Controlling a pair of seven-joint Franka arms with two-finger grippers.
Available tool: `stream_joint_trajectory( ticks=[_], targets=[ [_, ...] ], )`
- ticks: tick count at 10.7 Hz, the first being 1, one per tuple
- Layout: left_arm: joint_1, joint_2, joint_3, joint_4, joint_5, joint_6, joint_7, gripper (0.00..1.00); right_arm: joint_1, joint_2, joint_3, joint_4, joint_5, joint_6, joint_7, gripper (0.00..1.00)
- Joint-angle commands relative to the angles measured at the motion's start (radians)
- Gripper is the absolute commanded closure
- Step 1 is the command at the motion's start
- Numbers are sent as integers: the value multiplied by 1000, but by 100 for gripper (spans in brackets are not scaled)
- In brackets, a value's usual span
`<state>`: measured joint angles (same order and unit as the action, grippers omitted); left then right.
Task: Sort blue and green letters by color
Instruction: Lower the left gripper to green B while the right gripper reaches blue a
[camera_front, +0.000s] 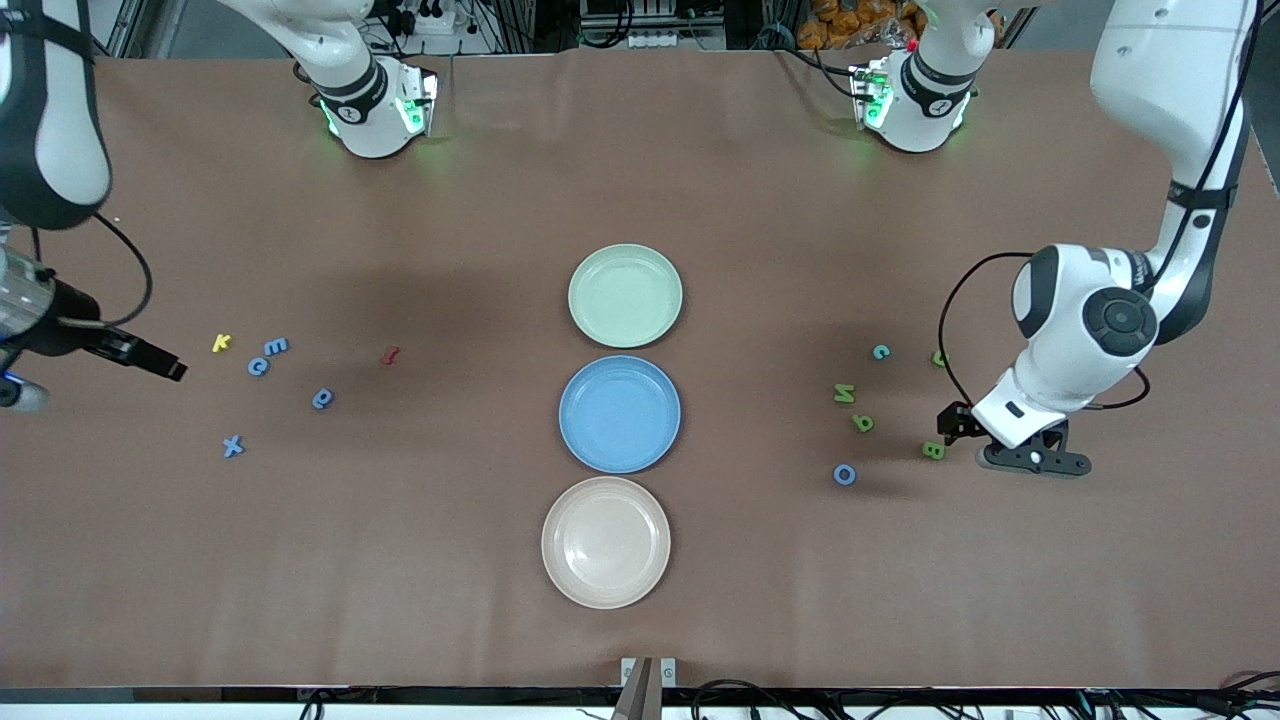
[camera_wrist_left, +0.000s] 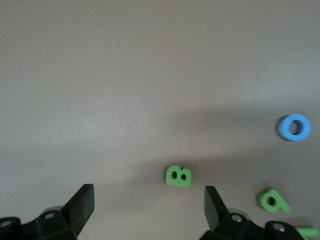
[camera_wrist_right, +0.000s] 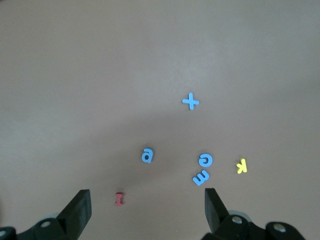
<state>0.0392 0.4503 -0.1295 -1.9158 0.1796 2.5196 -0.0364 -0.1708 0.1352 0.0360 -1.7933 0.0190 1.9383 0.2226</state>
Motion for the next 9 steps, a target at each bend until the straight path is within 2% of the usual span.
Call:
stream_joint_trajectory(
  ticks=[1, 5, 7, 9],
  targets=[
    [10, 134, -2, 93, 44, 59, 13, 6, -13, 85, 5, -44, 21, 89, 120, 0],
    [1, 191, -5, 126, 31, 59, 1, 6, -1, 208, 10, -144, 22, 364, 454, 0],
    [2, 203, -7, 118, 29, 57, 9, 7, 14, 260, 22, -146, 19, 392, 616, 0],
    [11, 211, -31, 113, 27, 48, 10, 10, 22, 288, 22, -165, 16, 410, 661, 0]
  ],
)
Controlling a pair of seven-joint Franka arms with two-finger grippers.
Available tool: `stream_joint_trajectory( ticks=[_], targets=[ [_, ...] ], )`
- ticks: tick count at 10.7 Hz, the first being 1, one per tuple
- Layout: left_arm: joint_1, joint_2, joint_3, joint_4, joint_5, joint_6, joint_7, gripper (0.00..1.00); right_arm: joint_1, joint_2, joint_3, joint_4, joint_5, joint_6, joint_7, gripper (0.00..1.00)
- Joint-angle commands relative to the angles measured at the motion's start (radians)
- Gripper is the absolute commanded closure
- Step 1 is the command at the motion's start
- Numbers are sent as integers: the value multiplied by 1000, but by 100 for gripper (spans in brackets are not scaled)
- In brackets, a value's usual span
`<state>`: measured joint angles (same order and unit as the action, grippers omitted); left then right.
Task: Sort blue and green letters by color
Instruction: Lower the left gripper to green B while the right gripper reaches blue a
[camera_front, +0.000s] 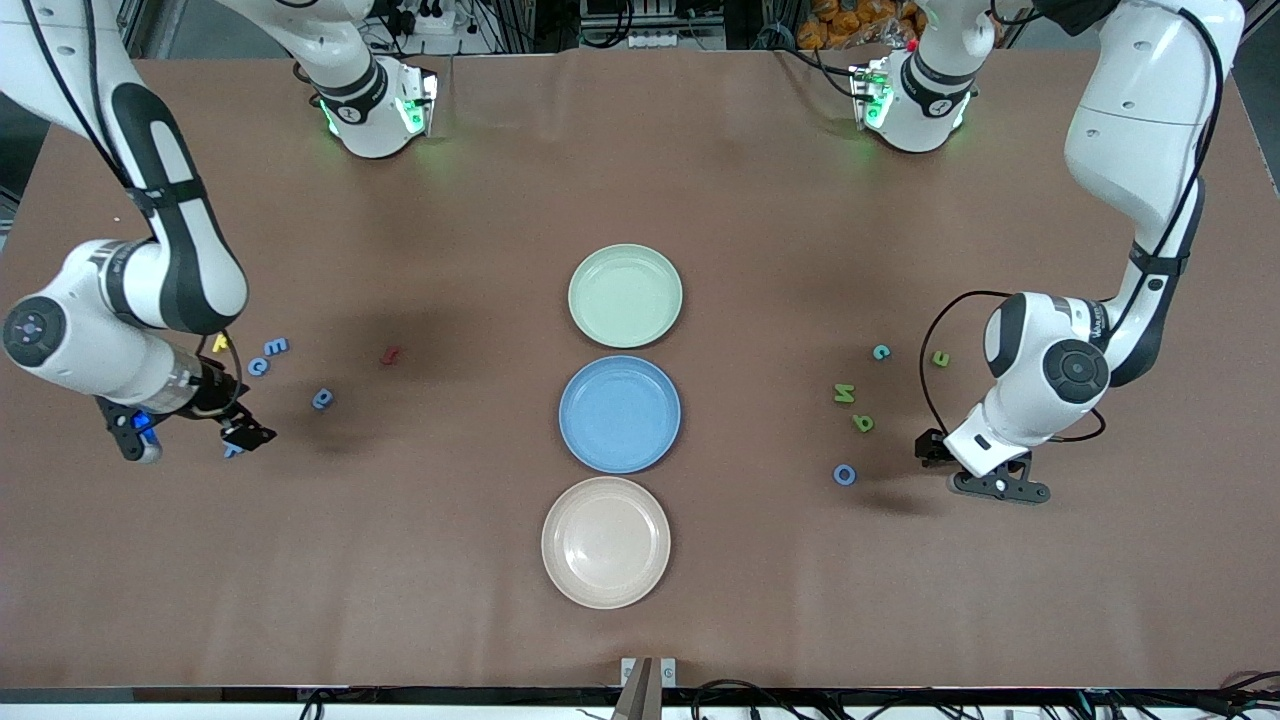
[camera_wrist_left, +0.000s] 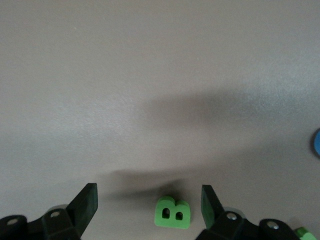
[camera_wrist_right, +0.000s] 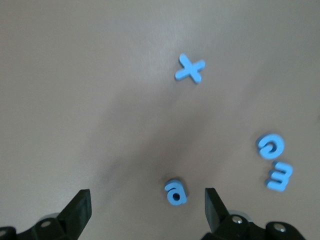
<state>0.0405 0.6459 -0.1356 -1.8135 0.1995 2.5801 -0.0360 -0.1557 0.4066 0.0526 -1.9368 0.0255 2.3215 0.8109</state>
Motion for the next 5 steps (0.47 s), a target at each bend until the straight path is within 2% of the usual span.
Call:
stream_joint_trajectory(
  ticks=[1, 5],
  targets=[
    [12, 15, -28, 11, 2, -26, 13, 11, 22, 29, 6, -39, 4, 48, 94, 0],
    [13, 12, -30, -13, 1, -40, 15, 16, 33, 31, 7, -158, -1, 197, 99, 0]
  ],
)
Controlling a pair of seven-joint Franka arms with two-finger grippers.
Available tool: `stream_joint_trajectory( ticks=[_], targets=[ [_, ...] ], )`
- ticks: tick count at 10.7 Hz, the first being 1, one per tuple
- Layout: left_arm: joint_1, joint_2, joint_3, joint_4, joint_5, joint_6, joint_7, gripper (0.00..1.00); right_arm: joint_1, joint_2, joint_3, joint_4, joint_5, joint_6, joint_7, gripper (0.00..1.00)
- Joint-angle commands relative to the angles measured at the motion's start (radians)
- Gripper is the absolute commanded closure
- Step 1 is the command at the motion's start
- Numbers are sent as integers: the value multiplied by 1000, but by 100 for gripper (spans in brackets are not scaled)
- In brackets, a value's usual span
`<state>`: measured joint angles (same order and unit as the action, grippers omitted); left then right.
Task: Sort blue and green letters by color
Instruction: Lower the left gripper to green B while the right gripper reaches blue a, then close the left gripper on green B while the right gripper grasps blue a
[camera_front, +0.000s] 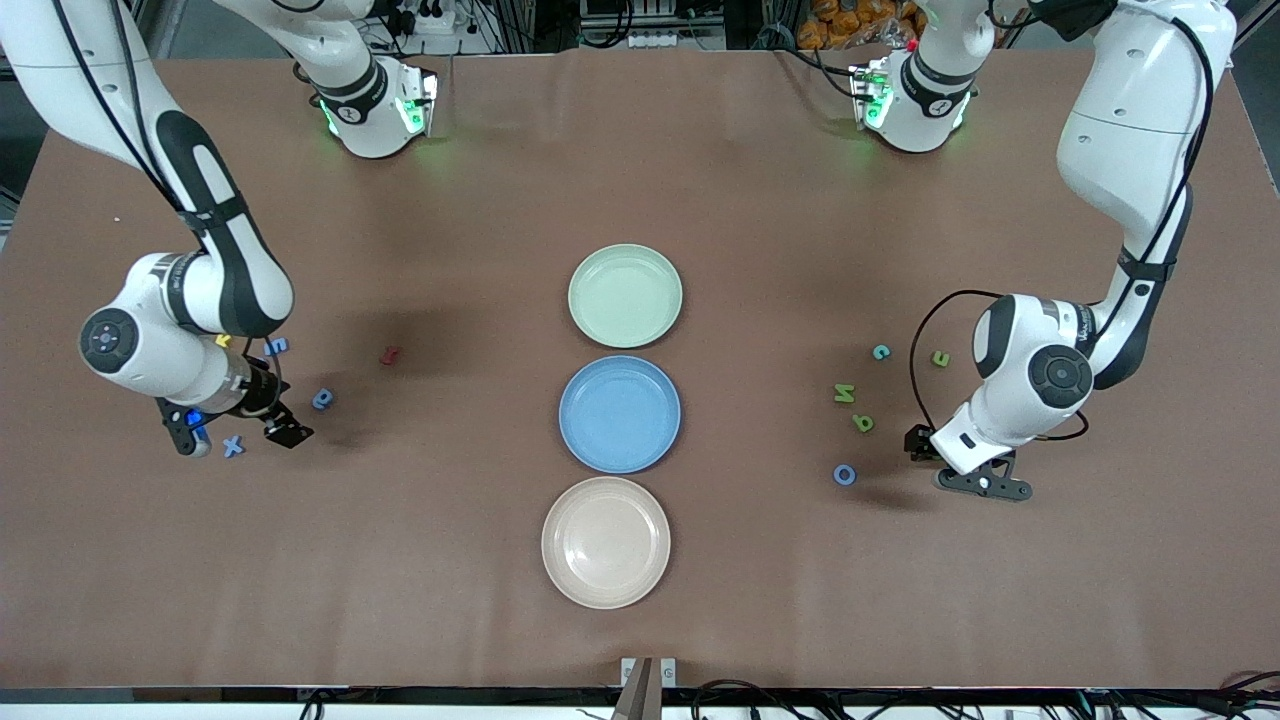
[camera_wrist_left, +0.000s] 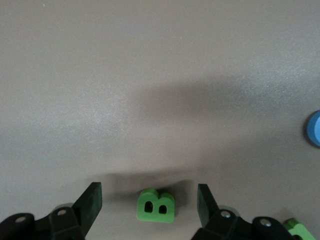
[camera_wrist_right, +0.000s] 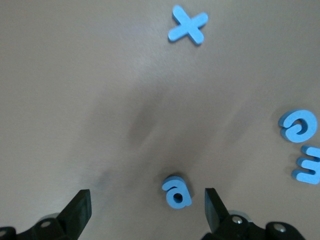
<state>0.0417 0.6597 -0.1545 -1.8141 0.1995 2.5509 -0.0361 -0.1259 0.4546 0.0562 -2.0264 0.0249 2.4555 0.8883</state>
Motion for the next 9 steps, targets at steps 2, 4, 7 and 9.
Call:
stream_joint_trajectory(
  ticks=[2, 4, 7, 9],
  targets=[
    [13, -9, -11, -25, 1, -32, 19, 22, 11, -30, 5, -113, 0, 88, 21, 0],
    [20, -12, -11, -27, 1, -63, 21, 28, 12, -30, 8, -164, 0, 155, 21, 3],
    [23, -11, -13, -21, 0, -69, 24, 63, 12, -30, 10, -190, -34, 174, 18, 39],
    [23, -11, -13, -16, -8, -69, 24, 97, 12, -28, 10, -190, -40, 174, 18, 72]
  ],
)
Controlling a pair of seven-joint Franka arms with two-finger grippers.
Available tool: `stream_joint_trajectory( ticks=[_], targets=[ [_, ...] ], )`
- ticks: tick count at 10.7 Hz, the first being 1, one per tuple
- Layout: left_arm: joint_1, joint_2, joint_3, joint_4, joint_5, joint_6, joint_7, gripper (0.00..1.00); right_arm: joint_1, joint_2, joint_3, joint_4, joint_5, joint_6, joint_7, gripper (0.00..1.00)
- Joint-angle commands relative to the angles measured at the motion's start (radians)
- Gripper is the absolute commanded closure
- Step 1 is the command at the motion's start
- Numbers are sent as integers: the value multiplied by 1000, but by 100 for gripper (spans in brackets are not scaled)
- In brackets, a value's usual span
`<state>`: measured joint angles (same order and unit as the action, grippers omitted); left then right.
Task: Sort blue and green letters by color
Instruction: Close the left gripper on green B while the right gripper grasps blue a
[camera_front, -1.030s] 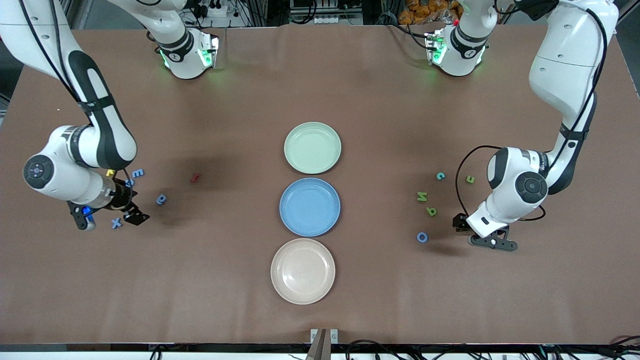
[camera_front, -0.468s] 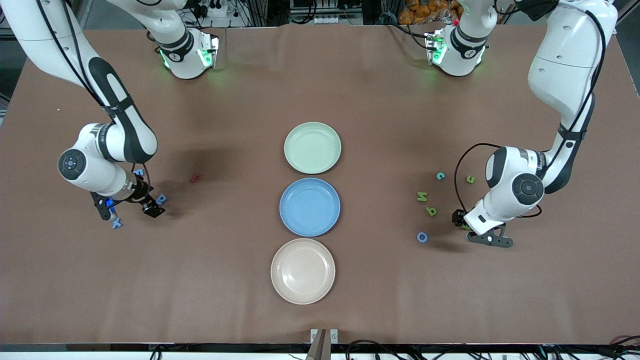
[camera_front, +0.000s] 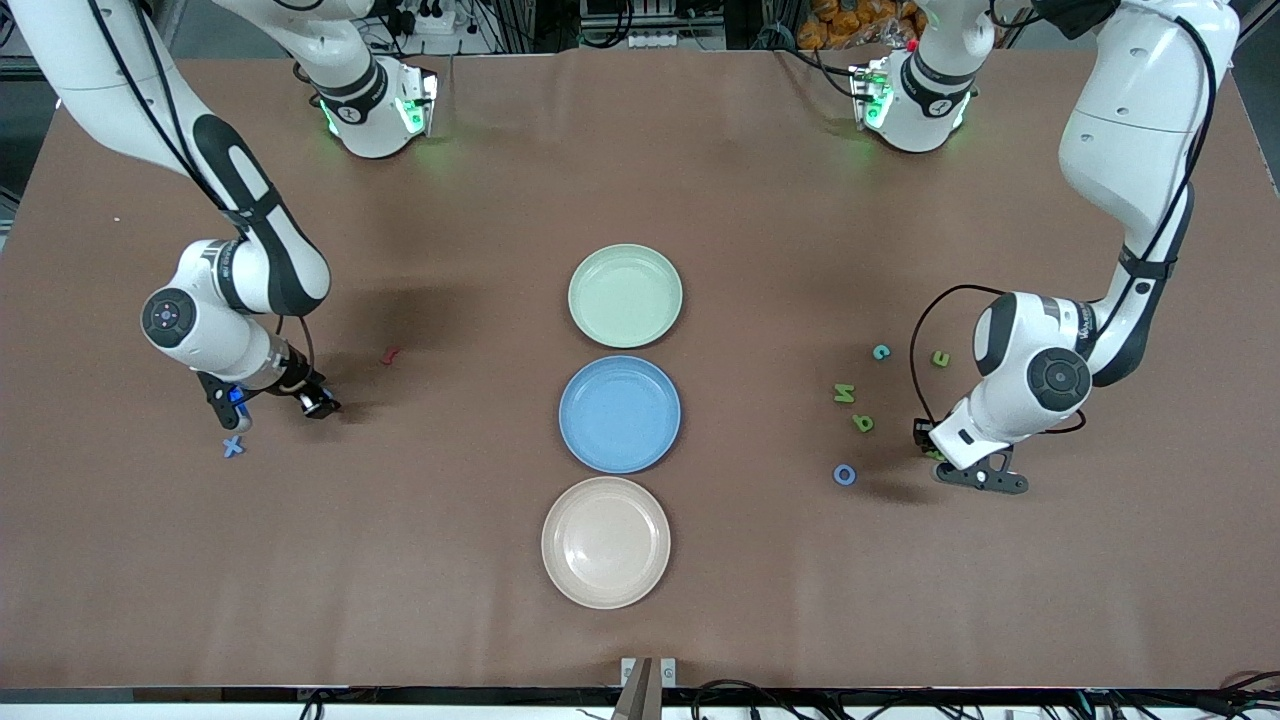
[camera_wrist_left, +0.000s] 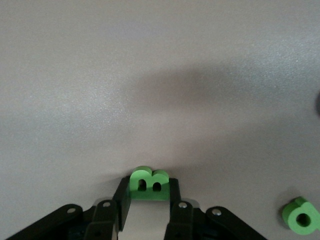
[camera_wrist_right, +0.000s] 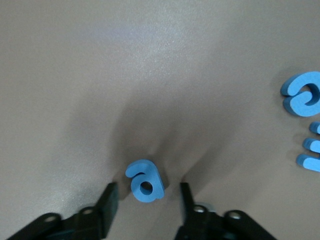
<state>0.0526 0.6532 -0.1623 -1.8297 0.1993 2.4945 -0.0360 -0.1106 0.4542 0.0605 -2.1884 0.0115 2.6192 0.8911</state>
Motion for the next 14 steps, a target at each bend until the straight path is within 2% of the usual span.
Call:
stream_joint_trajectory(
  ticks=[1, 2, 3, 6, 7, 9, 11, 12, 14],
  targets=[
    [12, -6, -12, 1, -12, -12, 22, 100, -3, -25, 5, -28, -31, 12, 14, 82],
    [13, -15, -29, 1, -15, -12, 16, 100, -4, -22, 5, -28, -36, 10, -3, 93],
    [12, -33, -52, -2, -43, -22, 5, 100, -6, -23, 5, -28, -51, 9, -14, 99],
    [9, -133, -132, -3, -165, -150, -57, 100, -7, -87, 7, -8, -74, -37, -97, 100],
    [7, -157, -172, -5, -166, -196, -144, 100, -3, -121, 10, 18, -74, -109, -166, 100],
    [4, -213, -273, -41, -164, -246, -343, 100, 12, -152, 59, 88, -76, -214, -244, 100],
    [-16, -283, -348, -120, -152, -244, -480, 100, 84, -154, 79, 165, -80, -279, -357, 100],
    [-46, -306, -385, -158, -152, -238, -564, 100, 135, -160, 90, 212, -77, -354, -363, 100],
    [-155, -308, -404, -189, -150, -217, -749, 100, 244, -158, 100, 283, -70, -421, -351, 100]
  ],
)
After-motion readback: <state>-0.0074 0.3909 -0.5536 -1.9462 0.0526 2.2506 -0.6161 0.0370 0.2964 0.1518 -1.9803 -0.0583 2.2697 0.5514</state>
